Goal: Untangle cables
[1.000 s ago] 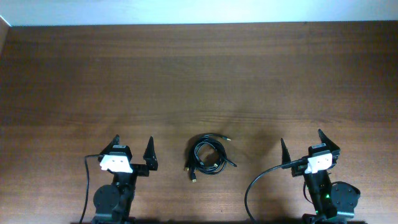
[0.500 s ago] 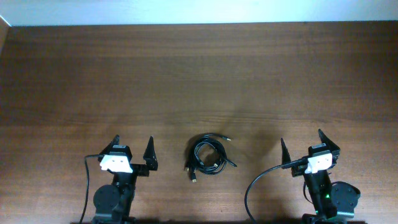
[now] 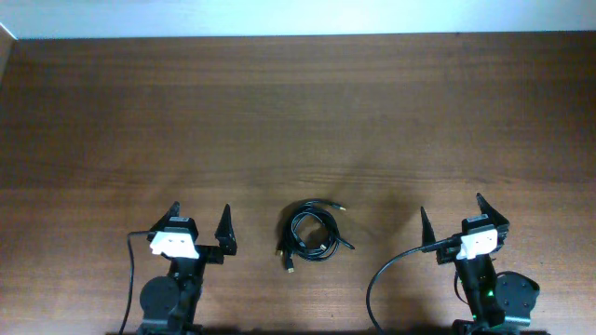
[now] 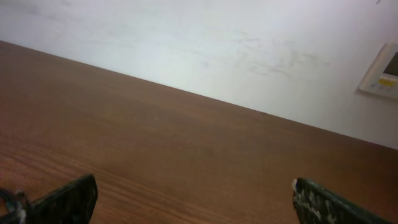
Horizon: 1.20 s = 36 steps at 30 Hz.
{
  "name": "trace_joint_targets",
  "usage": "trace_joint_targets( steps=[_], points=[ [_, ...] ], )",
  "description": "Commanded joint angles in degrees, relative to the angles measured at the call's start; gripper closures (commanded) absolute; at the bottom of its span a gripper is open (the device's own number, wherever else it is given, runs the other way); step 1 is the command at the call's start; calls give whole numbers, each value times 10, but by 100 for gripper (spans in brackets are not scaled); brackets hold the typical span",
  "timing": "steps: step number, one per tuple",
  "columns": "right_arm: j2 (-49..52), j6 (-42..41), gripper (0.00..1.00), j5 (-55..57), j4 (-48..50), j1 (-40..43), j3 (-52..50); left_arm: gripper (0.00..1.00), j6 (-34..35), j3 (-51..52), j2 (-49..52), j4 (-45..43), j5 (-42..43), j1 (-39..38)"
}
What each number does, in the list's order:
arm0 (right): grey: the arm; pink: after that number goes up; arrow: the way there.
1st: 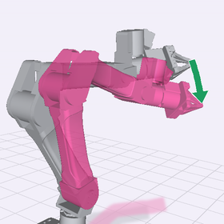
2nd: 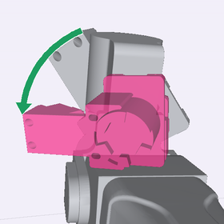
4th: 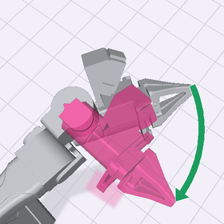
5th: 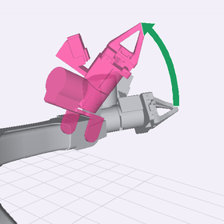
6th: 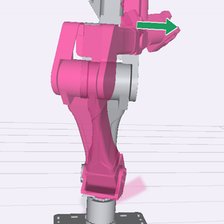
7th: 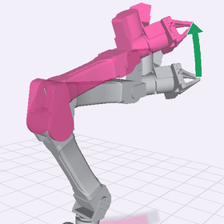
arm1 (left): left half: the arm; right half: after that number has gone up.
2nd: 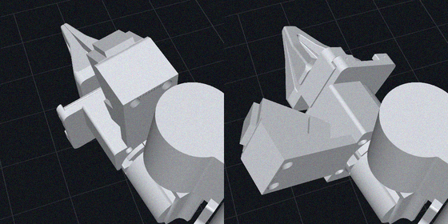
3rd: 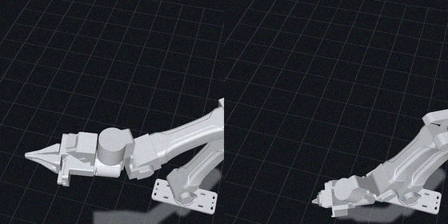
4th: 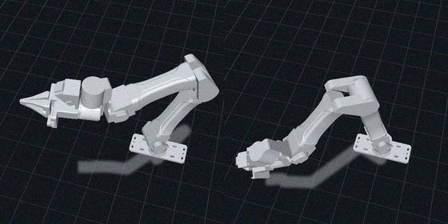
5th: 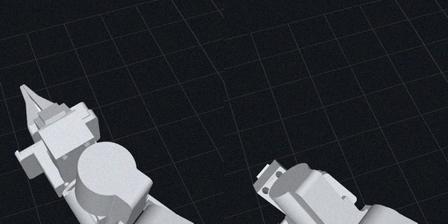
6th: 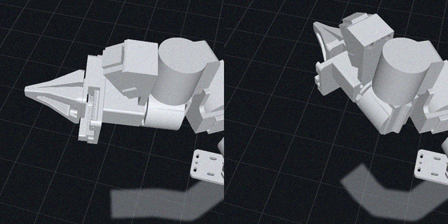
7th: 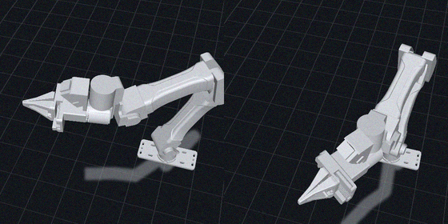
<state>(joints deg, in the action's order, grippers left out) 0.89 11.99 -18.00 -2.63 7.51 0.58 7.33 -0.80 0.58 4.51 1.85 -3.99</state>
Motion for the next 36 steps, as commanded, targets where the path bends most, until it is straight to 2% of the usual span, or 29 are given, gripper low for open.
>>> trace_joint_targets(
  steps=[1, 8, 19, 36],
  points=[
    [-7, -2, 1, 7, -4, -4, -3, 1, -7, -8, -1, 8, 9, 4],
    [-7, -2, 1, 7, -4, -4, -3, 1, -7, -23, 8, 21, 18, 4],
    [-7, -2, 1, 7, -4, -4, -3, 1, -14, -75, 99, 42, 18, 4],
    [-7, -2, 1, 7, -4, -4, -3, 1, -26, -216, 453, 45, 47, 4]
  ],
)
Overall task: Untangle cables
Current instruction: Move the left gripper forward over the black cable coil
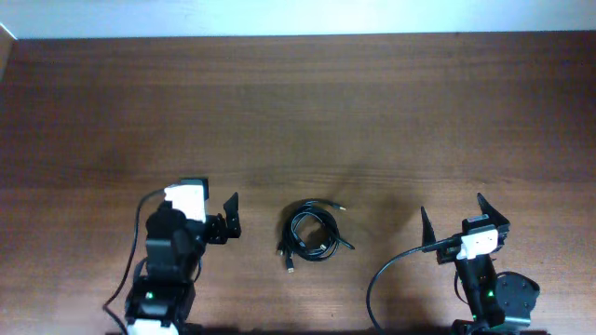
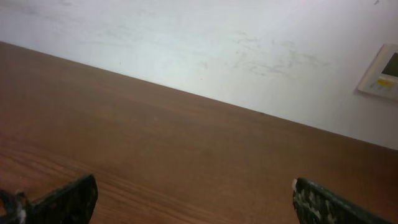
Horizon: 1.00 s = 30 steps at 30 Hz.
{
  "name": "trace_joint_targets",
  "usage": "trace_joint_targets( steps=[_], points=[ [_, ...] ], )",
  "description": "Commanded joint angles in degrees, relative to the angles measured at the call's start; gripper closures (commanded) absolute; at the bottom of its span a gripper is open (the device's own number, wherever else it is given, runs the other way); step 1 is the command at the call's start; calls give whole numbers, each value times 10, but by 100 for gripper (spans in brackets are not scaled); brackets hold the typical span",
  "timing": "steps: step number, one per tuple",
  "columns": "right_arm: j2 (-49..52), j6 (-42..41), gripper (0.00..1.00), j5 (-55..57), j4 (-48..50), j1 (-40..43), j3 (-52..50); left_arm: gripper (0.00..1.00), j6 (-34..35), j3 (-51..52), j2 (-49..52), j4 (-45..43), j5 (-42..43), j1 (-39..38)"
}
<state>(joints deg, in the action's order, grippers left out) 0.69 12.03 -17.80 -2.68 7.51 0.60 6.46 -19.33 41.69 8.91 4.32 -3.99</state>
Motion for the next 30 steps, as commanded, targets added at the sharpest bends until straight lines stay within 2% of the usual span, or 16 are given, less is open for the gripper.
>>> trace_joint_targets(
  steps=[1, 8, 26, 30],
  points=[
    [-5, -3, 1, 5, -3, -4, -3, 1, -28, -41, 64, 2, 38, 4],
    [-5, -3, 1, 5, -3, -4, -3, 1, -35, -81, 151, 12, 61, 4],
    [-5, -2, 1, 5, -3, -4, -3, 1, -87, -91, 154, 13, 150, 3],
    [-5, -3, 1, 5, -3, -4, -3, 1, -115, -97, 177, 6, 221, 2]
  ],
)
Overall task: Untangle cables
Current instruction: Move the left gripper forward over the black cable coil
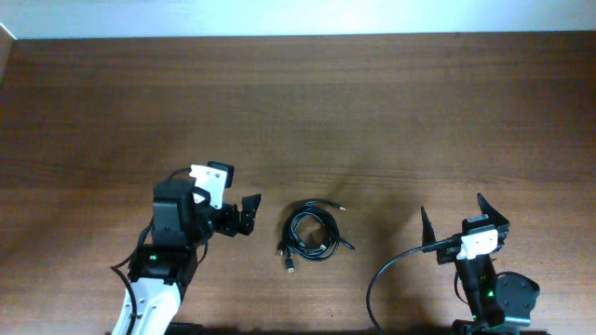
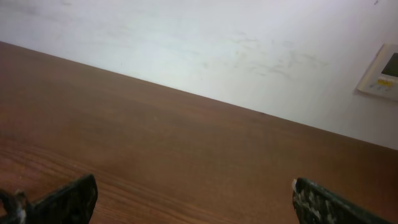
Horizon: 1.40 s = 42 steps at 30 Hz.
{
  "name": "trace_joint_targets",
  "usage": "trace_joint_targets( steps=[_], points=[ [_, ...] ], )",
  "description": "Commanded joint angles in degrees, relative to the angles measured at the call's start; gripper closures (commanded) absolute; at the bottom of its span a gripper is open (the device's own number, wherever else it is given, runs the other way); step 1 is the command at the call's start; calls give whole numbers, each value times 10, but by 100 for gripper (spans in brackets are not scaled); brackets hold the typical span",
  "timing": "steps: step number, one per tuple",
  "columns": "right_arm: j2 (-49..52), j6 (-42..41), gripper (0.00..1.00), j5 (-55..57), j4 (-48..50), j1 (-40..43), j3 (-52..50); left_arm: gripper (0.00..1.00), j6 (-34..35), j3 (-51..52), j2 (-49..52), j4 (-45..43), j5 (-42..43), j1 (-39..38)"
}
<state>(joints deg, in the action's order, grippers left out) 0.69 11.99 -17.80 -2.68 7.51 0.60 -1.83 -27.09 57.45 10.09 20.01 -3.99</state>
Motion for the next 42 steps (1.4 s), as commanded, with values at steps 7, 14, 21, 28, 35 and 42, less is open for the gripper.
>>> trace_joint_targets(
  steps=[7, 14, 21, 28, 35, 42],
  points=[
    [-5, -2, 1, 5, -3, -4, -3, 1, -58, -53, 69, 8, 98, -15],
    [-5, -2, 1, 5, -3, -4, -3, 1, -90, -74, 73, 24, 11, -127],
    [-5, -2, 1, 5, -3, -4, -3, 1, -90, -74, 73, 63, 7, -129],
    [-5, -2, 1, 5, -3, -4, -3, 1, -79, -73, 76, 136, 17, -129],
    [-5, -2, 1, 5, -3, -4, -3, 1, -68, -73, 114, 134, 31, -129],
    [-5, -2, 1, 5, -3, -4, -3, 1, -68, -73, 118, 102, 31, -129]
  ],
)
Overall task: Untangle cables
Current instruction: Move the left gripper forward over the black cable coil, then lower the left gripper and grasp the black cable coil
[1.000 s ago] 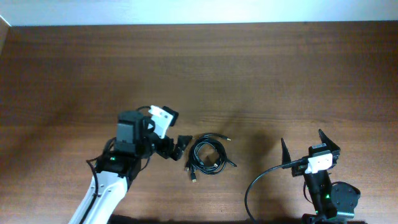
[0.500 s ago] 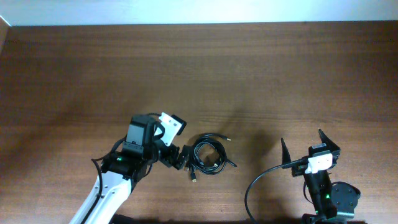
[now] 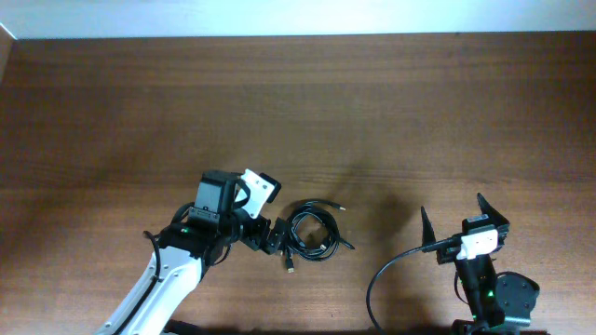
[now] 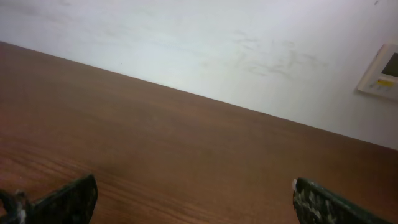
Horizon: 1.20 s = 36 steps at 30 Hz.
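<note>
A black cable bundle (image 3: pixel 313 233) lies coiled on the brown table (image 3: pixel 298 112), front centre, with plug ends sticking out at its left and upper right. My left gripper (image 3: pixel 268 234) reaches in from the left and sits at the coil's left edge; its fingers look slightly apart, with nothing seen between them. My right gripper (image 3: pixel 452 212) rests open at the front right, well away from the coil. In the right wrist view its fingers (image 4: pixel 73 200) stand wide apart over bare wood, and the cable is out of that view.
The right arm's own black lead (image 3: pixel 386 274) loops on the table beside its base. A white wall (image 4: pixel 205 43) rises behind the table's far edge, with a small panel (image 4: pixel 382 71) on it.
My left gripper has moved right, from a short way left of the coil to its left edge. The right arm and the cable bundle have not moved.
Both grippers first rested open at the front edge with the coil between them. The left arm then stood raised, later turned toward the coil, and now its gripper is at the coil's left side. The right arm has stayed still throughout.
</note>
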{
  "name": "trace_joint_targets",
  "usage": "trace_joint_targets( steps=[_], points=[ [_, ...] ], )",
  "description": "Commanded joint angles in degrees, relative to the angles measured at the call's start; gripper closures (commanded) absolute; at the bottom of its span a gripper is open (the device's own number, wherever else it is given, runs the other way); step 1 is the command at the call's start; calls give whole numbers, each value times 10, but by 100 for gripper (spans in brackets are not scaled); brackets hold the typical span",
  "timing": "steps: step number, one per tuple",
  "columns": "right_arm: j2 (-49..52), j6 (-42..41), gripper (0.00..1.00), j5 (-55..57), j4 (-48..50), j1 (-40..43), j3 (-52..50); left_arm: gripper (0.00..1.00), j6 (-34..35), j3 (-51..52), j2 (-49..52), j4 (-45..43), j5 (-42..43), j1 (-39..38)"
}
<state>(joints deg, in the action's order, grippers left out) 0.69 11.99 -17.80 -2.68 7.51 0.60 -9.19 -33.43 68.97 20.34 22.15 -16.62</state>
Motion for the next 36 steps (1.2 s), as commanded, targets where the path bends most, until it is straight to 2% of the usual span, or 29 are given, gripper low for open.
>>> trace_joint_targets(
  steps=[1, 4, 7, 11, 15, 20, 22, 24, 26, 28, 36],
  points=[
    [-5, -2, 1, 5, -3, -4, -3, 1, 10, -10, 2, 0, 11, -3],
    [-5, -2, 1, 5, -3, -4, -3, 1, 21, -10, 3, 3, 12, -3],
    [-5, -2, 1, 5, -3, -4, -3, 1, 20, -10, 5, 12, 1, -42],
    [-5, -2, 1, 5, -3, -4, -3, 1, 39, -10, 12, 10, -83, -87],
    [-5, -2, 1, 5, -3, -4, -3, 1, 57, -10, 36, -13, -92, -100],
    [-5, -2, 1, 5, -3, -4, -3, 1, 60, -11, 107, -75, -92, -103],
    [-5, -2, 1, 5, -3, -4, -3, 2, 62, -28, 133, -74, -92, -114],
    [-5, -2, 1, 5, -3, -4, -3, 5, 62, -53, 165, -75, -141, -148],
    [-5, -2, 1, 5, -3, -4, -3, 2, 62, -76, 193, -58, -189, -175],
    [-5, -2, 1, 5, -3, -4, -3, 2, 62, -98, 215, -42, -201, -188],
    [-5, -2, 1, 5, -3, -4, -3, 13, 66, -103, 240, -11, -211, -189]
  ],
)
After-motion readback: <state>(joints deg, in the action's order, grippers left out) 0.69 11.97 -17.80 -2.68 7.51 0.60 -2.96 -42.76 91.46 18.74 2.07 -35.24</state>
